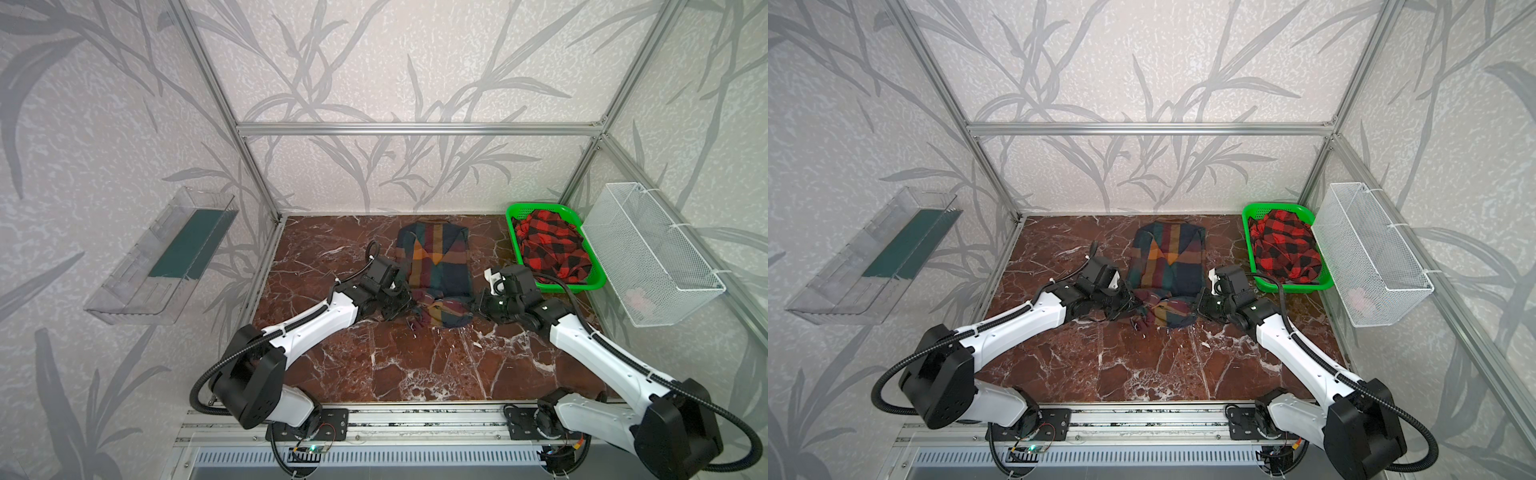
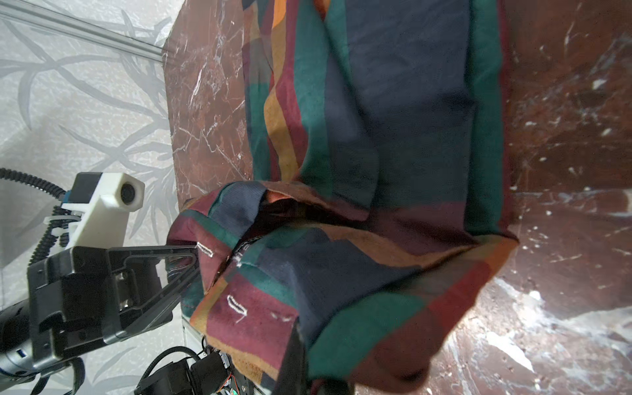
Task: Fold and stack the long sleeve shirts
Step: 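Lift the near end with both grippers and fold it toward the far end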
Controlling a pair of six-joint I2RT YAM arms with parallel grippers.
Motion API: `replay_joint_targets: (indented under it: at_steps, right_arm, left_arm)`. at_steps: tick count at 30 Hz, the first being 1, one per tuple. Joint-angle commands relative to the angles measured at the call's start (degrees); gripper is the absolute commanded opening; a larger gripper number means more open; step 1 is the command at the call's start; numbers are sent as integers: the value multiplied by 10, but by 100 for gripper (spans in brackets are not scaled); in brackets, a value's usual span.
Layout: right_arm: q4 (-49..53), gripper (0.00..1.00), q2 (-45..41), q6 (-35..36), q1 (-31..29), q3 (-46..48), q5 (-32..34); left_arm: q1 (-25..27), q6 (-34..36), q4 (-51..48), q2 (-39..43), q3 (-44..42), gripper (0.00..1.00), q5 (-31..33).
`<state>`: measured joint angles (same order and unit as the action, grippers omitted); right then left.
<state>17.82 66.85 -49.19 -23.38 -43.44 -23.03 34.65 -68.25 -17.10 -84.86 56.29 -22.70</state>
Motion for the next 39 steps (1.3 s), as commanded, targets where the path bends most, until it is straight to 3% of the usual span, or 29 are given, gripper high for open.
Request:
replay_joint_targets:
  at_steps: [1,15,35,39]
  right_arm:
    - [-28,0,21,12,11,-22,-14]
    - [-71,0,117,18,52,-59,-32]
    - [-100,0,223,23,78,-117,-34]
    - [-100,0,248,23,82,-129,-34]
  left_arm:
    - [-13,21,-25,-26,36,0,-22]
    - [-61,67,-65,-112,121,0,-27]
    - [-87,105,-113,-227,243,0,-30]
    - [-92,108,-122,-245,263,5,-30]
